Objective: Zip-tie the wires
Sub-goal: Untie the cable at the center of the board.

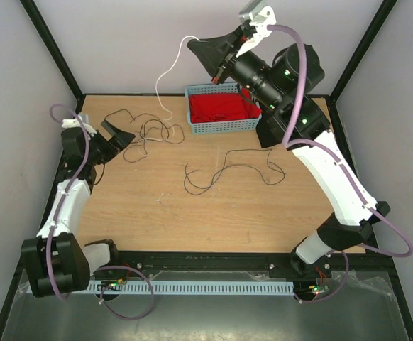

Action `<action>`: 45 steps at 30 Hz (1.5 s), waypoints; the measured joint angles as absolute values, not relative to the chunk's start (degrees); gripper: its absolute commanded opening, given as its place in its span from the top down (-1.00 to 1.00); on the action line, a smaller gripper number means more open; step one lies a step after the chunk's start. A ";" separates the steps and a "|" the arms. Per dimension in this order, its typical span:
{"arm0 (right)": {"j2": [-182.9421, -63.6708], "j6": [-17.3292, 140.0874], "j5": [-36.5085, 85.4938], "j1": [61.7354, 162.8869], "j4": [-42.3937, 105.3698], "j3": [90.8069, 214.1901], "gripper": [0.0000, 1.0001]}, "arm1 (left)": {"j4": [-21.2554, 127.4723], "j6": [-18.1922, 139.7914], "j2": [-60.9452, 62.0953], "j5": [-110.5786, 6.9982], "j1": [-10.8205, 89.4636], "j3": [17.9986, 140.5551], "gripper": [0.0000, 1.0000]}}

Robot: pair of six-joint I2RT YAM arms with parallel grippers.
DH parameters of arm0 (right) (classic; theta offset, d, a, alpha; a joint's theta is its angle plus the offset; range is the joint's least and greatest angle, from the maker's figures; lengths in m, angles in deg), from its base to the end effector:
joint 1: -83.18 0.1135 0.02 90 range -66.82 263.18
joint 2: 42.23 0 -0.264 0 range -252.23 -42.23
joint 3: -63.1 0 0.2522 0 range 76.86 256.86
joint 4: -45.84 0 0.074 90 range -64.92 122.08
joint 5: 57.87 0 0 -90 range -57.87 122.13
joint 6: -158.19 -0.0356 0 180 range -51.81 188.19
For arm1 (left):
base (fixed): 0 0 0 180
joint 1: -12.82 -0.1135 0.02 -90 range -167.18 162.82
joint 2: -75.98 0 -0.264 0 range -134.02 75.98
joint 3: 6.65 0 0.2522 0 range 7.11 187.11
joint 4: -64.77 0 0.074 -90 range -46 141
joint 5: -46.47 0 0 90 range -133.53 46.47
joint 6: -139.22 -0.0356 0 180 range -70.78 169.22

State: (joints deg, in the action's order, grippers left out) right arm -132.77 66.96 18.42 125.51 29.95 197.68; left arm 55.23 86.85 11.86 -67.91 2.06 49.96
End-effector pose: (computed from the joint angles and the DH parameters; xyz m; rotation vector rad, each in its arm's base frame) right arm 0.2158 0.2079 0.6040 -0.5968 0.9590 0.8096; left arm 0.2548 0.0335 0.2869 -0.4966 1.8377 -0.7179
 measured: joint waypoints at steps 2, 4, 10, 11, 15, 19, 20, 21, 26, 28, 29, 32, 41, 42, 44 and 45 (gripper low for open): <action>-131.30 67.13 18.53 125.51 29.95 196.89 1.00 | 55.17 84.55 10.22 -66.75 3.22 49.83 -0.97; -130.23 67.33 18.59 125.51 29.97 196.32 1.00 | 55.23 81.58 8.08 -65.03 5.42 49.83 -0.98; -129.31 68.23 18.62 125.51 29.97 195.34 1.00 | 54.82 70.54 -3.11 -57.09 14.69 52.69 -0.98; -129.31 68.31 18.59 125.51 29.91 195.12 1.00 | 54.56 68.73 -5.38 -55.41 15.98 53.76 -0.98; -128.96 68.90 18.57 125.40 29.78 193.70 1.00 | 53.68 63.81 -11.57 -48.81 19.04 56.71 -0.98; -127.68 69.80 18.64 125.18 29.34 191.65 1.00 | 53.03 61.19 -14.91 -43.19 20.16 58.57 -0.98; -127.24 69.98 18.64 125.16 29.25 191.19 1.00 | 53.07 60.82 -15.65 -41.97 20.22 59.07 -0.98; -126.78 70.15 18.64 125.16 29.21 190.75 1.00 | 52.98 60.47 -16.44 -40.96 20.22 59.75 -0.98; -124.18 70.70 18.66 125.14 29.67 188.37 1.00 | 53.29 58.83 -19.92 -39.43 20.22 63.47 -0.47; -123.11 70.85 18.70 125.14 30.00 187.17 1.00 | 53.46 58.39 -21.27 -39.58 20.22 65.08 -0.20; -122.69 70.87 18.72 125.14 30.13 186.64 1.00 | 53.55 58.24 -21.88 -39.65 20.22 65.76 -0.05; -121.66 71.02 19.01 125.14 30.65 185.20 1.00 | 53.86 58.21 -23.28 -40.00 20.22 67.33 0.49; -119.06 72.12 26.75 123.35 29.80 180.87 1.00 | 52.50 57.12 -21.84 -34.43 20.26 68.23 1.00; -117.97 72.12 28.78 122.54 29.58 179.01 1.00 | 51.54 56.44 -20.57 -33.27 20.26 68.60 1.00; -115.57 72.12 32.89 120.85 29.01 175.10 1.00 | 49.44 54.80 -17.34 -30.95 20.26 70.22 1.00; -114.43 72.14 34.83 120.11 28.71 173.26 1.00 | 48.70 53.67 -15.44 -29.84 20.26 71.38 1.00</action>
